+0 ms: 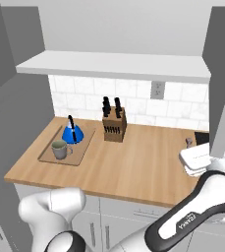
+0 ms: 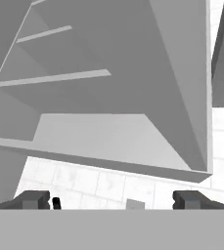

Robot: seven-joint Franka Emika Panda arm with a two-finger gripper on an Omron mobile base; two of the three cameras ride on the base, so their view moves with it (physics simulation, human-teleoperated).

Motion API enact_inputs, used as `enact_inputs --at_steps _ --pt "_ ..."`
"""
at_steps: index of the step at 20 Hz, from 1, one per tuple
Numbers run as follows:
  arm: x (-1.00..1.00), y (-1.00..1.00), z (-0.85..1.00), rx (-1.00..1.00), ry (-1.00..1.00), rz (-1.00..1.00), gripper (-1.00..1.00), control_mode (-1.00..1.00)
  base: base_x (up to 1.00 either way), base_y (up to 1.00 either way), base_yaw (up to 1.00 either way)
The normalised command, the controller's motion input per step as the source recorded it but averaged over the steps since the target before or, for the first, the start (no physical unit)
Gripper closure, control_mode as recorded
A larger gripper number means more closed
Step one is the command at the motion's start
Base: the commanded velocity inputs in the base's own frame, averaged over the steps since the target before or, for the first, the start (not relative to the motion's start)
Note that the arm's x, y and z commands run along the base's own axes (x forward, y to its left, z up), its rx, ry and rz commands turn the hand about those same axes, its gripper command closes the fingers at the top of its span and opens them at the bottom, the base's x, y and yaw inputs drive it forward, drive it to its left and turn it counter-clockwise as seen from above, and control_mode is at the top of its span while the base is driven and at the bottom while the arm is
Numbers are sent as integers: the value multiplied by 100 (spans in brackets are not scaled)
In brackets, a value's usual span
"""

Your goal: Pick the kettle from the counter and place it on the tray. Then pick the mug from the cabinet and place it on the tray. Then close the cabinet doors.

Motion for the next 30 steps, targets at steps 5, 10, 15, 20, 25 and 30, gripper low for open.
enact_inputs --at_steps 5,10,15,20,25,30 --pt "2 -12 0 -12 0 2 -100 -100 0 0 0" --pt "0 -37 1 -5 0 1 -100 -100 0 0 0" --pt "0 -12 16 -3 -1 2 -100 -100 0 0 0" --pt "0 0 22 -11 -1 3 -100 -100 0 0 0" --pt "0 6 16 -14 -4 10 -100 -100 0 0 0" --pt "0 33 5 -20 -2 14 -100 -100 0 0 0"
